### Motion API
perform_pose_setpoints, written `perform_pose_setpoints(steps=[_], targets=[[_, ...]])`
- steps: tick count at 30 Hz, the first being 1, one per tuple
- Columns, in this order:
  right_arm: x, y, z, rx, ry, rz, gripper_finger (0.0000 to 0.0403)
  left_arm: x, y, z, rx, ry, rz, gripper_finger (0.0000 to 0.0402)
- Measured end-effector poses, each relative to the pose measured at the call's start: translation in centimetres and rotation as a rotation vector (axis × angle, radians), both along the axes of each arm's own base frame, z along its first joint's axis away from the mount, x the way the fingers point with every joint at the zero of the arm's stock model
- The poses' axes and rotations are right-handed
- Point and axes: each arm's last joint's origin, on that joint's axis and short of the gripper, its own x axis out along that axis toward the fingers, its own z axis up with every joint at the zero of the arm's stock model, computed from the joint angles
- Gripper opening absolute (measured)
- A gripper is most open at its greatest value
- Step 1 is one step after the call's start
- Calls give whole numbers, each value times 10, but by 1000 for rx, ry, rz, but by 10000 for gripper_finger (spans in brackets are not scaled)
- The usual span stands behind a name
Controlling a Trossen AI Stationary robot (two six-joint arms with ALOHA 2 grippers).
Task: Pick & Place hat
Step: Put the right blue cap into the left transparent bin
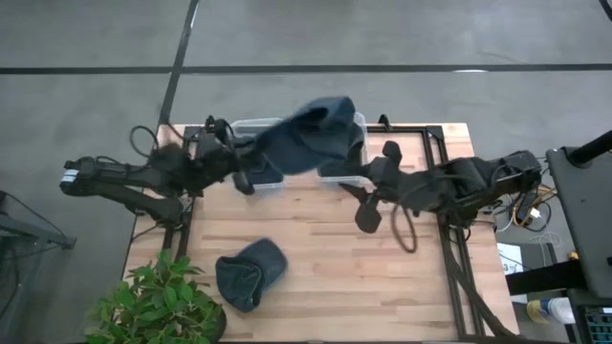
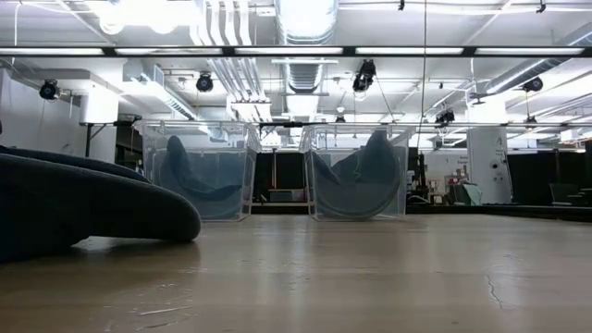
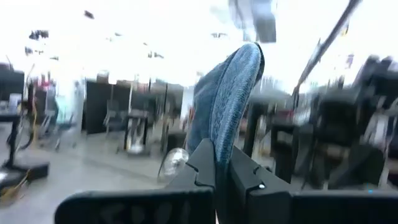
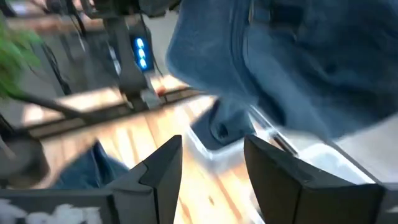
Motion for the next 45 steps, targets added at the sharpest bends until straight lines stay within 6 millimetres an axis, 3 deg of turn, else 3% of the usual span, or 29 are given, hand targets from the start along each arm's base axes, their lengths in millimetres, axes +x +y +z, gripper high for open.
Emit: perform_pose_setpoints(steps=[7, 13, 18, 26, 32, 40, 45], targets=[[5, -2, 23, -6, -211, 5, 169, -16, -2, 22, 32, -256, -121, 5], [16, -9, 39, -18, -383, -16, 173, -15, -3, 27, 46, -369, -124, 9], [34, -11, 37, 6, -442, 81, 172, -14, -1, 30, 101, -392, -74, 5], [71, -13, 25, -56, -501, 90, 173, -7, -1, 30, 128, -367, -61, 5], [76, -18, 26, -73, -532, 81, 168, -7, -1, 29, 126, -355, -56, 5], [76, -28, 27, -85, -528, 55, 125, -5, -1, 27, 130, -333, -65, 5], [76, -30, 24, -90, -486, 71, 58, -4, -1, 26, 137, -317, -73, 6]])
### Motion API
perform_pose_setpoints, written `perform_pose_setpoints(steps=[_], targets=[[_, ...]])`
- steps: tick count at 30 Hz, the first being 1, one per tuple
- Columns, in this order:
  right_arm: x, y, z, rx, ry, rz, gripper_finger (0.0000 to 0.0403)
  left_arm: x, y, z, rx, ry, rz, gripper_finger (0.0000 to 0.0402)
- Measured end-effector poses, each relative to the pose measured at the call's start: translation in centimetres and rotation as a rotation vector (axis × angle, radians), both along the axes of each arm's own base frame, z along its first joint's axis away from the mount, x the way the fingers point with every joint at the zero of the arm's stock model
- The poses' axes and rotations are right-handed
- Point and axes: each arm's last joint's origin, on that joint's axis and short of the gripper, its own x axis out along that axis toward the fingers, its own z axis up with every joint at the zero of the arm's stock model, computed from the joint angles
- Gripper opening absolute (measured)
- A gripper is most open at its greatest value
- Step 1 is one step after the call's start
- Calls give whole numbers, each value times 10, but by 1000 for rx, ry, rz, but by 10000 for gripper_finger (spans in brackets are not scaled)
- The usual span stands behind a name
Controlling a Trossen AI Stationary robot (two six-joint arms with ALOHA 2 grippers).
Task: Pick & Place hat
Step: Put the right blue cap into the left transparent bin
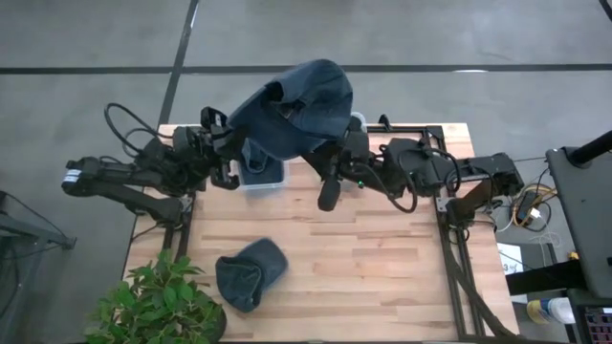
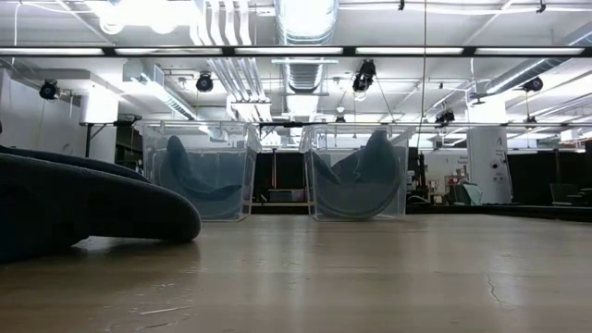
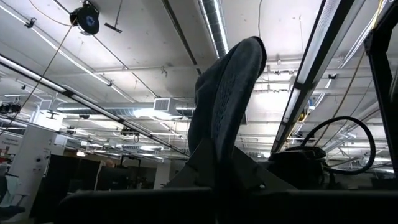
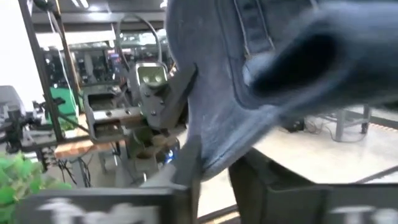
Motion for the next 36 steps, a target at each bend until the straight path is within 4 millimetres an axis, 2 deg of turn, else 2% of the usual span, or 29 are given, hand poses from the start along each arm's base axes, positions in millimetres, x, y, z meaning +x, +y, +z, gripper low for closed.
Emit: perform_pose_setpoints(steps=[3, 9, 12, 17, 20, 29, 36], targets=[[-1, -2, -3, -1, 44, -5, 21, 2, -1, -2, 18, 26, -14, 13], [-3, -4, -6, -10, 93, -11, 14, 4, -1, -7, 8, 129, -12, 17], [-5, -5, -7, -21, 121, -19, 13, -2, 2, -7, -39, 189, 43, 19], [-10, -6, -7, -24, 150, -19, 12, -16, 3, -7, -23, 269, 54, 24], [-10, -6, -8, -27, 160, -28, 12, -24, 3, -9, -25, 329, 58, 48], [-10, -17, -11, -3, 184, -66, 11, -39, 8, -15, -114, 445, 182, 162], [-10, -25, -17, 27, 240, -92, 11, -40, 9, -23, -87, 546, 203, 181]])
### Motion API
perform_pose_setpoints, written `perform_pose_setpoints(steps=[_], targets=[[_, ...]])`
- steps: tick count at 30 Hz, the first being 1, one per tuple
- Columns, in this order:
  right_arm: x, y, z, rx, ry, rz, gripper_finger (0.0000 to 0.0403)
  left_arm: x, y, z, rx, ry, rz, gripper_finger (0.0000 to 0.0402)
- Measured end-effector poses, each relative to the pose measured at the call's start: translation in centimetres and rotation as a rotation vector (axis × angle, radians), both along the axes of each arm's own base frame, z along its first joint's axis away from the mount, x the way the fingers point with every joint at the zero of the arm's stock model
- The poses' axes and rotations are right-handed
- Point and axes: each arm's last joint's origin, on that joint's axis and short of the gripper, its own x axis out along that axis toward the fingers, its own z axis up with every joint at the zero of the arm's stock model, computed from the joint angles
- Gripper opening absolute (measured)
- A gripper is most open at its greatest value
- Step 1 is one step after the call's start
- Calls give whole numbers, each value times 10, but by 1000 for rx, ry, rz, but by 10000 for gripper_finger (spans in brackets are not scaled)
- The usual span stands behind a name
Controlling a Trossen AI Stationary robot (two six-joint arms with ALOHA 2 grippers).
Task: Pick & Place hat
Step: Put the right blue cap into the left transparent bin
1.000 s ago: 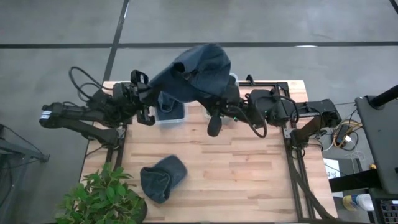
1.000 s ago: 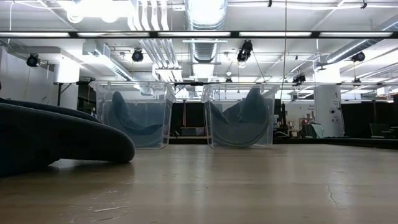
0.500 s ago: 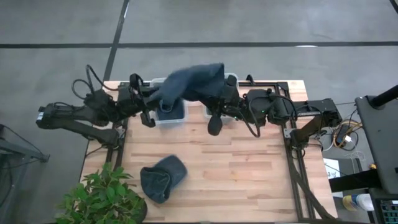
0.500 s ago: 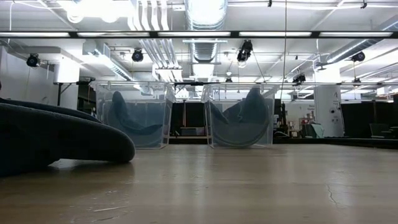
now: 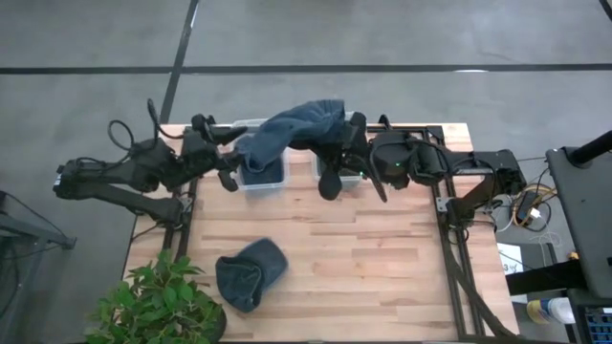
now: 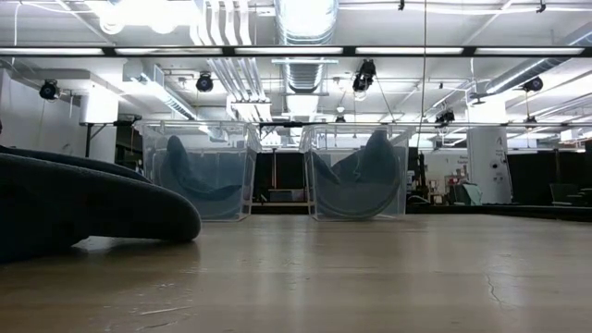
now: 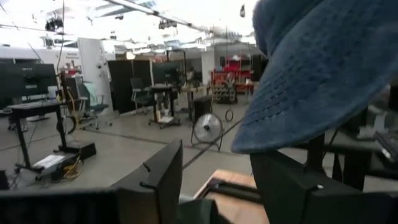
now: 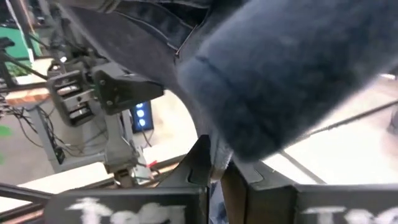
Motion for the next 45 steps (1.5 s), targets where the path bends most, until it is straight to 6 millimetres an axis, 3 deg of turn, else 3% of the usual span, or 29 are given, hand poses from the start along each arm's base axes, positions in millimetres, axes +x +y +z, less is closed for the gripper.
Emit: perform_pose_setpoints(steps=[10, 23, 27, 38, 45], targets=[[-2, -17, -11, 66, 85, -60, 11, -8, 0, -22, -37, 231, -13, 181], [5, -59, -35, 387, 161, -9, 11, -24, 1, -39, -137, 372, -37, 181], [18, -71, -47, 452, 182, 19, 11, -29, 1, -37, -148, 356, -41, 181], [65, -124, -108, 558, 304, 15, 11, -43, 1, -32, -159, 305, -76, 181], [93, -160, -128, 627, 257, 79, 11, -45, 1, -31, -160, 296, -77, 181]])
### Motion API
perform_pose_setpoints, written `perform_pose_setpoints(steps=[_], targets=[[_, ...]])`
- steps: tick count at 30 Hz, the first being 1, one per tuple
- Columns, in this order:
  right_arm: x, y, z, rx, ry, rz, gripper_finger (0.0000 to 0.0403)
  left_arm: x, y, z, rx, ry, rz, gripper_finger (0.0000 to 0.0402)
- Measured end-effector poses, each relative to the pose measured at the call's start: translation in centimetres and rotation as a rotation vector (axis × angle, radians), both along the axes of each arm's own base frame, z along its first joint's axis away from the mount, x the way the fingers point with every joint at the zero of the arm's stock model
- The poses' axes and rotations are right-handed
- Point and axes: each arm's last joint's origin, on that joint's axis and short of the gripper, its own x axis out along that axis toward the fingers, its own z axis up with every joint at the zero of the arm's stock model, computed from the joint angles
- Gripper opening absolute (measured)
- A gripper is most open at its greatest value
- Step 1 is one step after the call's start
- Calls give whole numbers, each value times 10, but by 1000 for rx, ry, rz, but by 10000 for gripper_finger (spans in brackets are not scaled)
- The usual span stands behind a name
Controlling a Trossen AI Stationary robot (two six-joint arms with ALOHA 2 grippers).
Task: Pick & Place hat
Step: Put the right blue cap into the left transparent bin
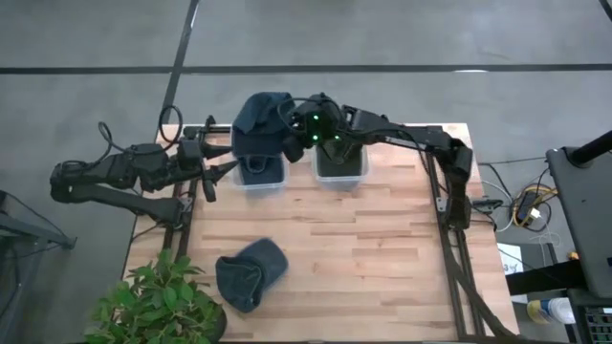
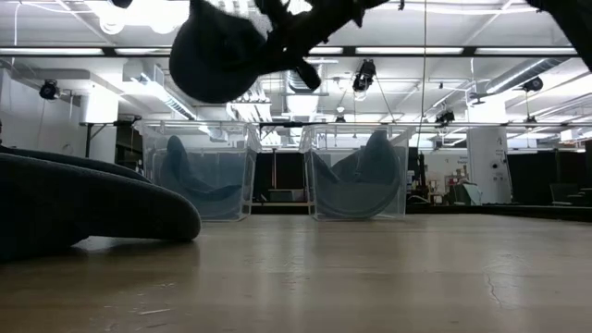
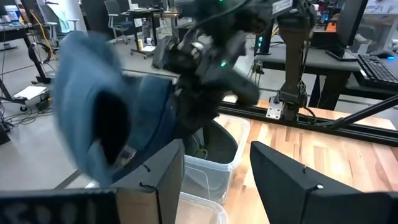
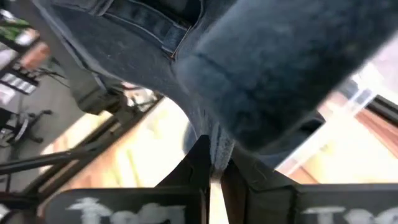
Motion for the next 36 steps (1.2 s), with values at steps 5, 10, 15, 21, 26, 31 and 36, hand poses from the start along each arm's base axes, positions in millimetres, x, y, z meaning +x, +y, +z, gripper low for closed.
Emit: perform_pose_setpoints(steps=[5, 10, 15, 21, 26, 31, 36], targets=[[18, -19, -27, 109, 86, 26, 11, 0, 0, -1, 0, 10, 0, 181], [34, -34, -50, 185, 135, 30, 13, 0, 0, -3, -3, 24, 1, 181], [40, -41, -57, 224, 197, 25, 13, 1, 0, -7, -25, 29, 5, 181], [36, -42, -55, 263, 250, 27, 13, 1, 0, -8, -36, 38, 14, 181], [35, -40, -48, 262, 247, 50, 28, 1, 0, -8, -58, 27, 24, 181], [35, -38, -43, 242, 237, 69, 80, 1, 0, -8, -87, 15, 29, 181], [37, -32, -40, 280, 216, 120, 143, 1, 0, -8, -103, 8, 32, 181]])
